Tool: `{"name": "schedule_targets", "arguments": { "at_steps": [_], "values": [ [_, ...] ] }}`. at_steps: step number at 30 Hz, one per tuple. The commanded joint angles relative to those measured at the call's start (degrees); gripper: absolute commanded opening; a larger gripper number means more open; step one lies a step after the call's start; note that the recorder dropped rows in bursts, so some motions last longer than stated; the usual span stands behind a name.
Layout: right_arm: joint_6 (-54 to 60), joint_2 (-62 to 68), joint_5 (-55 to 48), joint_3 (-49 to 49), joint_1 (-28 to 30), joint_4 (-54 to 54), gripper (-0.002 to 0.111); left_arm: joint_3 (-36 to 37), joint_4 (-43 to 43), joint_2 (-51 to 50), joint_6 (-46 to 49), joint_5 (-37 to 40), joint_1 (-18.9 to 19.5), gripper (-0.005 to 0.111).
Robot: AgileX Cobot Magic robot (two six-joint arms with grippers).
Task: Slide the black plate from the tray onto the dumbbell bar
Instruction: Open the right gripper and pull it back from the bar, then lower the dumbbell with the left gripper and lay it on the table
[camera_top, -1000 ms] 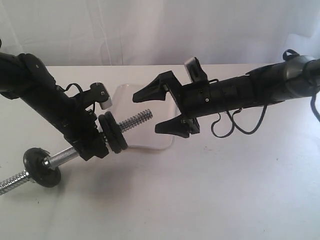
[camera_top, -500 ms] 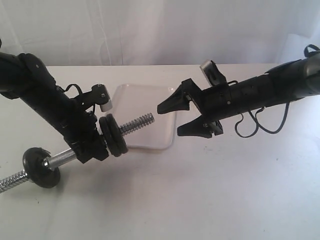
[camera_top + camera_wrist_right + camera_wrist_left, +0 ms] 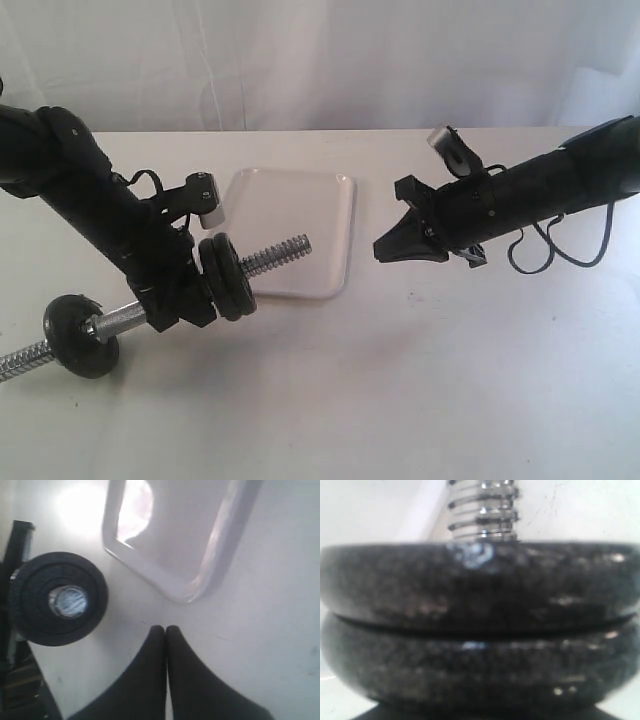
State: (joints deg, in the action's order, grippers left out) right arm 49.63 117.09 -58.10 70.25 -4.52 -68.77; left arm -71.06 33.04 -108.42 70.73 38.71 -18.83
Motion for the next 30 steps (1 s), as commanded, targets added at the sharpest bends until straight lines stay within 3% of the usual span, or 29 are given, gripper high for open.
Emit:
{"name": "schedule_targets", "arguments": {
  "at_steps": [1, 13, 30],
  "values": [
    [1.12, -0.53, 5.46, 0.54, 0.56, 6.11, 0.0, -0.9, 5.8, 2.84, 0.01, 2.4, -0.3, 0.0],
    [1.12, -0.53, 8.02, 0.54, 0.56, 8.05, 0.0, -0.9, 7.16, 0.72, 1.67, 2.6, -2.4, 0.0],
    [1.53, -0.53, 8.49, 0.54, 0.56, 9.08, 0.0, -0.9, 8.02, -0.34, 2.76, 1.75, -2.42, 0.0]
  ]
}}
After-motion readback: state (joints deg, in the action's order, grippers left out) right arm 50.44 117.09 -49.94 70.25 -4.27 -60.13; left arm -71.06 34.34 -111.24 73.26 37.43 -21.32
